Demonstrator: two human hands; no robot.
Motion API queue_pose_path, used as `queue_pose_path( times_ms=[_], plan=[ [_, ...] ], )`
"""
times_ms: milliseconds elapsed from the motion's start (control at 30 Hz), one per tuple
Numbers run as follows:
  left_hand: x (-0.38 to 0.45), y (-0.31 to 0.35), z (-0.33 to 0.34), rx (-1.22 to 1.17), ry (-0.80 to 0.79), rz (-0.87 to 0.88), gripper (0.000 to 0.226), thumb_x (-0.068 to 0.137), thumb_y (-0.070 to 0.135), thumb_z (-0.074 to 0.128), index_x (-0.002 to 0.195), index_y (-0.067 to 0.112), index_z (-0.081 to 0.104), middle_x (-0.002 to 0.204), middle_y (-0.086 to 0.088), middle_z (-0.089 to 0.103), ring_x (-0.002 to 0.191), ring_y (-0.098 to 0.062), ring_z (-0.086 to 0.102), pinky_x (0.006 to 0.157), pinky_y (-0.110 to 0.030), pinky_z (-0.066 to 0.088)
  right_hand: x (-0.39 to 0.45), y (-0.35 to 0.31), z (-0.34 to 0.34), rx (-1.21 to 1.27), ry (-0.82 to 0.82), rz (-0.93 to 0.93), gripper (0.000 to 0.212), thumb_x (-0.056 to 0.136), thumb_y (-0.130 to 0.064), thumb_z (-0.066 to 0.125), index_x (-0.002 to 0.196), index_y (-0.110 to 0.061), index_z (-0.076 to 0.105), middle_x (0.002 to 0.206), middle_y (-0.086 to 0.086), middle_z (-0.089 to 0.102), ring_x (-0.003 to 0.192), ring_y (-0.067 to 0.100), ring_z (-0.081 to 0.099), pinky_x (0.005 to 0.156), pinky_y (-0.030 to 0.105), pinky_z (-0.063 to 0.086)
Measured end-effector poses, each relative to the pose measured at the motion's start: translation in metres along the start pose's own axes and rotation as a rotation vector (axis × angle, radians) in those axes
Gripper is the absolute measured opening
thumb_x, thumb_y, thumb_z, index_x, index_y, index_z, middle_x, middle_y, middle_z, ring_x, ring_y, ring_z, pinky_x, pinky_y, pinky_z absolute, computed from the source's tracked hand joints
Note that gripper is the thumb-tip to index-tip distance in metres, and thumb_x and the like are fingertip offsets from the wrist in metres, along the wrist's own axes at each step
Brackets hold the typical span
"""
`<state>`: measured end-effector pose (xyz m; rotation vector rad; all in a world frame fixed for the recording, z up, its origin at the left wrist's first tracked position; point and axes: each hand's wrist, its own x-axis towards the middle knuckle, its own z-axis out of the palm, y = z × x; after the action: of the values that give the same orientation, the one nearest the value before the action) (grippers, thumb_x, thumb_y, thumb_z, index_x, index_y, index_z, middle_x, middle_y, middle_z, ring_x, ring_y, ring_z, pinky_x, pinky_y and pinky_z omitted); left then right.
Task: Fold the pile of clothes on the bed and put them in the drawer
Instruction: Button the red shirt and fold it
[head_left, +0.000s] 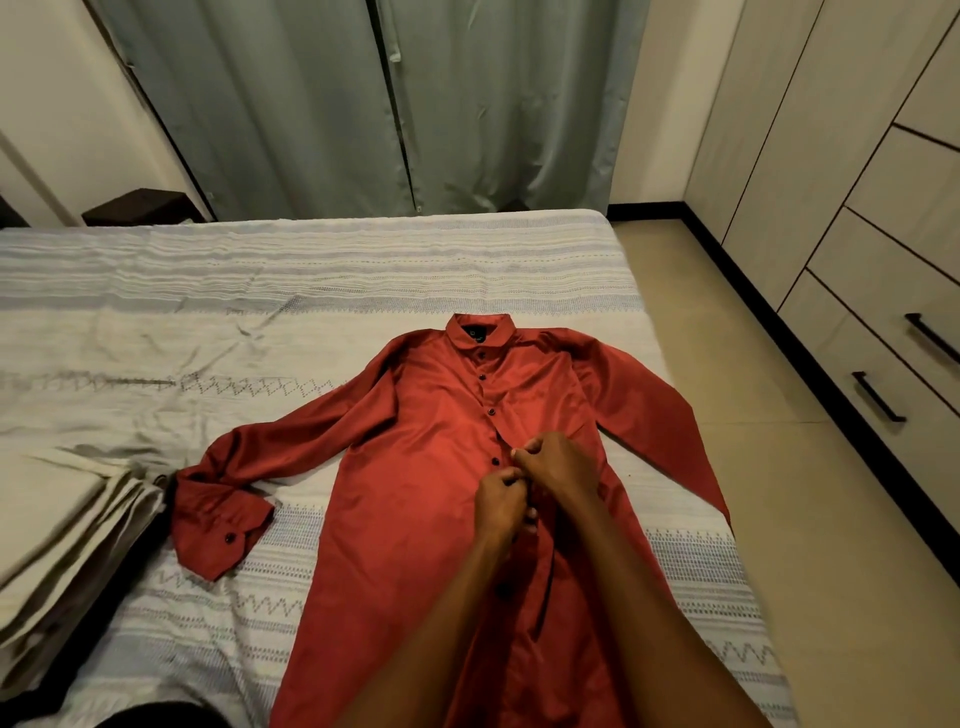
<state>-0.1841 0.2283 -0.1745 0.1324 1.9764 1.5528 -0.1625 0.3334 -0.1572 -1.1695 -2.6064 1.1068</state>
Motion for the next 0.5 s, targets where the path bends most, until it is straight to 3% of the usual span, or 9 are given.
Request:
queue_pose_path(
  times_ms=[100,200,267,367,500],
  plan=[
    [0.003,0.000,-0.010,-0.011,0.091,-0.030,0.029,0.088,0.001,0.042,0.085,0.008,0.070,0.068,-0.012,0.067,0.042,-0.018,0.056,0.040,-0.028,0.048,0.004,-0.003,-0.003,-0.066,0.004,-0.009,0.023,0.083,-0.032,0.056,0.077,-0.013,0.067,0.078,0.007,0.069,0.082,0.030,0.066,0.076,0.038,0.053],
    [0.014,0.008,-0.027,0.156,0.189,0.024,0.023,0.093,0.012,0.048,0.093,0.015,0.070,0.063,-0.007,0.068,0.040,-0.017,0.060,0.046,-0.025,0.052,0.009,0.000,-0.002,0.009,-0.038,-0.015,0.020,0.087,-0.028,0.058,0.084,-0.011,0.067,0.083,0.009,0.070,0.083,0.030,0.065,0.079,0.039,0.054],
    [0.023,0.012,-0.038,0.416,0.174,0.127,0.020,0.094,0.020,0.051,0.100,0.017,0.070,0.073,-0.008,0.072,0.057,-0.021,0.069,0.055,-0.024,0.052,0.011,0.004,0.000,0.054,-0.052,-0.017,0.017,0.087,-0.030,0.058,0.080,-0.017,0.067,0.080,0.001,0.070,0.082,0.025,0.066,0.080,0.039,0.054],
    [0.039,0.009,-0.044,0.746,0.125,0.204,0.023,0.092,0.032,0.054,0.104,0.019,0.069,0.106,-0.009,0.071,0.100,-0.031,0.066,0.077,-0.036,0.051,0.009,0.007,0.004,0.076,-0.059,-0.039,0.022,0.089,-0.036,0.059,0.070,-0.026,0.063,0.076,-0.007,0.067,0.082,0.020,0.067,0.078,0.037,0.052],
    [0.048,0.013,-0.041,0.892,0.124,0.205,0.021,0.093,0.035,0.054,0.103,0.018,0.060,0.113,-0.009,0.065,0.106,-0.033,0.061,0.079,-0.038,0.046,0.006,0.002,0.010,0.074,-0.008,-0.066,0.014,0.090,-0.035,0.062,0.079,-0.028,0.067,0.086,-0.007,0.072,0.087,0.016,0.067,0.080,0.034,0.050]
  ],
)
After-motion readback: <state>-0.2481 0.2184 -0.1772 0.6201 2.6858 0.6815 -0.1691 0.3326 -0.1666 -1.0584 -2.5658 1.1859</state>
